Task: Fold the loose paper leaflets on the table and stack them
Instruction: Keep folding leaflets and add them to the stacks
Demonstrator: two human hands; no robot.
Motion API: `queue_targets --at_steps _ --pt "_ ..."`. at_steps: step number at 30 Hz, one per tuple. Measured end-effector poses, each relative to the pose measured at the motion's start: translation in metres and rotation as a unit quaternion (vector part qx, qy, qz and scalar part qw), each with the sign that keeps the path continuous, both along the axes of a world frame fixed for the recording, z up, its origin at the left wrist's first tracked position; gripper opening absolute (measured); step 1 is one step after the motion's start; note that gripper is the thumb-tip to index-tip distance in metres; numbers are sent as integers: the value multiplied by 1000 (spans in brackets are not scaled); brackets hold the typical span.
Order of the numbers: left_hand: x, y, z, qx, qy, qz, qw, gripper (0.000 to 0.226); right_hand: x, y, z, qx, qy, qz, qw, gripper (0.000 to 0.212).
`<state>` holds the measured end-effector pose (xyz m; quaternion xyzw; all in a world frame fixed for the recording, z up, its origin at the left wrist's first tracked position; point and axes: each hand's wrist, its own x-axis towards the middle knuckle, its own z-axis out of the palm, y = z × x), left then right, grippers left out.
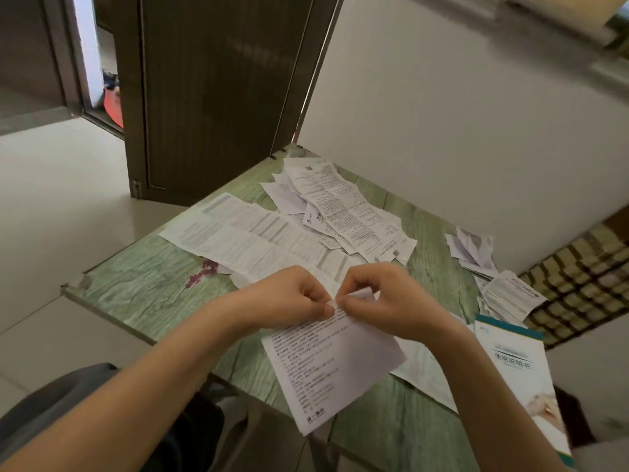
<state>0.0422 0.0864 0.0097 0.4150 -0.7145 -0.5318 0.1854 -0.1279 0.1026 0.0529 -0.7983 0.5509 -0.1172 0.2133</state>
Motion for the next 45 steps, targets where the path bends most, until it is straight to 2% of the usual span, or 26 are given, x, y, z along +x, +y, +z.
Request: queue_targets --at_steps 4,6,8,9,13,16,20,26,34,38,40,43,45 --pt "2 1 4 18 -8 -5 1000 21 -19 -2 3 20 -62 -73 995 18" --pt "6 2 3 19 -23 -11 999 19 -31 -4 2 -15 -106 -138 985 13" --pt "10 1 2 18 -40 -10 999 19 -33 -4 1 -33 -177 -184 966 9" --pt "11 0 2 21 -43 -10 999 20 -30 -3 0 -8 -203 -180 962 7" --pt "11 -1 2 40 -24 -16 999 21 -6 3 -13 110 -155 -90 978 3" --pt "7 0 0 15 -20 1 1000 23 0 4 -19 78 -165 -104 978 13" --pt "5 1 1 -28 4 40 999 28 2 6 -20 75 -218 -109 967 12" --pt "11 -2 9 1 2 30 1000 22 -11 5 -12 59 -250 -144 956 11" --pt "29 -9 11 64 48 33 996 23 -38 8 -9 39 -312 -230 921 12" --pt "37 -13 9 50 75 115 989 20 -43 11 -14 -1 -381 -302 874 7" --pt "32 -14 9 43 123 149 980 17 -38 12 -18 -20 -399 -306 864 7" --pt "17 -9 11 150 212 163 952 66 -24 13 -25 -54 -426 -288 856 10" --pt "9 -6 9 161 229 159 947 82 -17 13 -26 -68 -455 -284 841 12"
